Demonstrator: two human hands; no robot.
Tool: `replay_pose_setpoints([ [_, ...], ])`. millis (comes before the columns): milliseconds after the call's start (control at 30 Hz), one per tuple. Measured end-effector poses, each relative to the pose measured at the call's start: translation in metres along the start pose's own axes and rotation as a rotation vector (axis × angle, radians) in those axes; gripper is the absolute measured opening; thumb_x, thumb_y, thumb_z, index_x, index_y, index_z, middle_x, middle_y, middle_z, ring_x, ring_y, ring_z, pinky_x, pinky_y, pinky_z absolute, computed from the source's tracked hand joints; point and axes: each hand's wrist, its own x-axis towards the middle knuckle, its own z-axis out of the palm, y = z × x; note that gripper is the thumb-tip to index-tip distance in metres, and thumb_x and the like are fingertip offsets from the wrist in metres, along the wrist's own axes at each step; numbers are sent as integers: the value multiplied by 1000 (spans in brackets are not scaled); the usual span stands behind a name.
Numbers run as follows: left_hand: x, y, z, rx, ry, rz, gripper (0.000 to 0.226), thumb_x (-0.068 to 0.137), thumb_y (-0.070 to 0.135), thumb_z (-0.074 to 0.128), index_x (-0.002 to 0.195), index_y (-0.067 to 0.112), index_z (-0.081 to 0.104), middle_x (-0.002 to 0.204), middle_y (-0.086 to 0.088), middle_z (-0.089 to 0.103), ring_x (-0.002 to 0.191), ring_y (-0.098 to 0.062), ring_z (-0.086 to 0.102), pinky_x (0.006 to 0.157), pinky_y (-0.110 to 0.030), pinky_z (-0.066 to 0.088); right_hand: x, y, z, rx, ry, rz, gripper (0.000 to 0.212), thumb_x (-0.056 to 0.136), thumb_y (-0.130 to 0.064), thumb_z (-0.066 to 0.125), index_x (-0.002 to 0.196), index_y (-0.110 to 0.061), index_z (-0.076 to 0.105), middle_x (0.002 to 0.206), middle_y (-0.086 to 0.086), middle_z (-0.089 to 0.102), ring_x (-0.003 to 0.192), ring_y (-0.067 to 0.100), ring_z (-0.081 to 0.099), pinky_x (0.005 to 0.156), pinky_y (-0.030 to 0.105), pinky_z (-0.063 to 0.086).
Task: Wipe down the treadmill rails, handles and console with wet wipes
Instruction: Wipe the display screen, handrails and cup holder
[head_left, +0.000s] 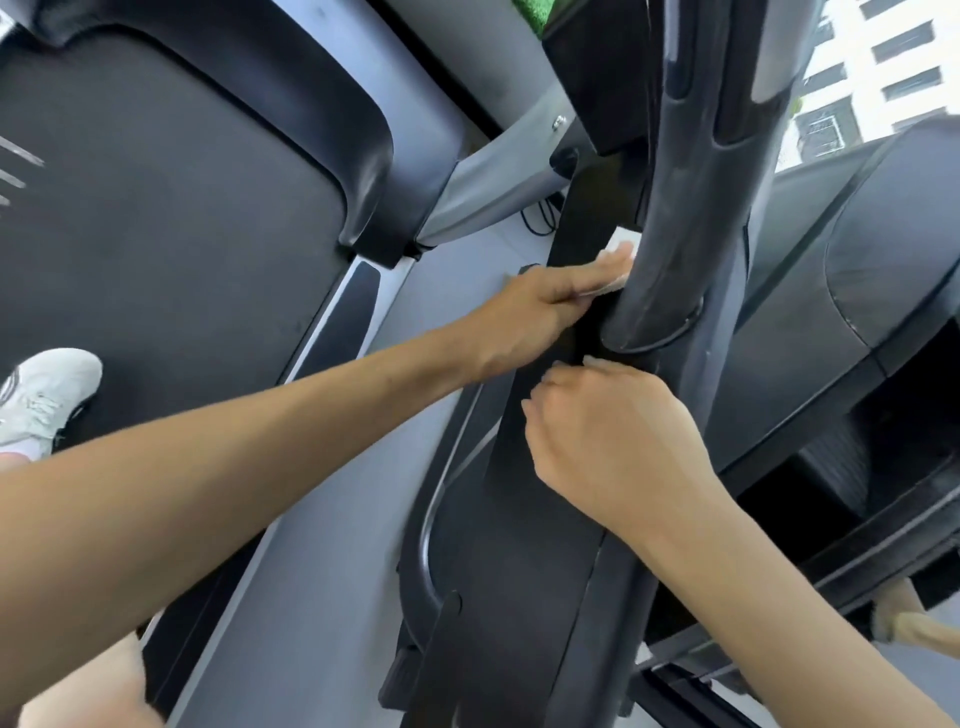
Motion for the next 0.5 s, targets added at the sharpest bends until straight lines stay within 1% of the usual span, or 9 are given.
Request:
replay_pose_setpoints([
  [33,-6,9,4,-57,-44,1,40,98,-9,33,132,0,52,133,-2,57,128,-6,48,109,-23,37,-2,-1,-2,18,87,3,23,78,-15,59,55,-13,64,57,3,61,58,23,61,71,34,53],
  [67,-7,18,6,-114,-65,-14,36,97,-11,33,121,-1,58,116,2,66,112,-1,58,97,-17,45,-6,-3,-4,32,182,11,22,78,-13,62,56,-13,66,58,3,63,59,23,62,73,34,52],
  [133,-2,33,5,-202,-81,-66,36,94,-15,33,105,3,61,90,6,71,88,-1,66,77,-14,49,-19,-8,-11,89,347,23,22,85,-13,56,71,-8,73,74,7,70,78,22,68,97,33,44],
  [200,1,41,2,-181,-101,-51,36,92,-16,34,105,2,62,91,2,71,90,-8,67,80,-20,51,-37,-16,-22,150,365,43,29,90,-15,49,93,-3,75,98,10,72,103,22,66,110,39,35],
  [300,0,41,6,-86,-61,-57,38,93,-16,35,102,9,62,90,13,69,89,5,64,80,-11,46,-66,-26,-23,190,301,85,36,91,-20,45,109,-2,71,125,12,63,124,23,54,112,49,31],
  [333,-2,35,11,-63,-29,-43,38,94,-16,34,107,7,61,97,11,69,96,7,62,82,-8,45,-73,-28,-19,207,279,116,38,90,-21,45,111,-2,70,133,14,57,131,24,48,114,49,28],
  [367,-9,25,14,46,-2,35,36,96,-14,32,116,1,58,114,4,66,111,4,57,88,-7,44,-78,-31,-13,209,252,155,39,90,-22,45,113,-2,69,141,16,48,137,26,40,115,49,24],
  [433,-29,9,17,254,88,163,40,100,-5,30,140,-7,38,149,-8,38,140,-11,30,100,-4,32,-83,-38,-3,167,202,264,42,87,-24,45,117,-5,67,152,20,30,144,30,24,118,50,11],
  [500,-49,-12,20,267,89,110,45,101,-4,32,145,-2,28,156,-5,23,144,-12,16,103,-1,24,-80,-46,4,171,202,389,39,82,-23,50,116,-15,68,156,19,22,146,31,16,118,53,0],
])
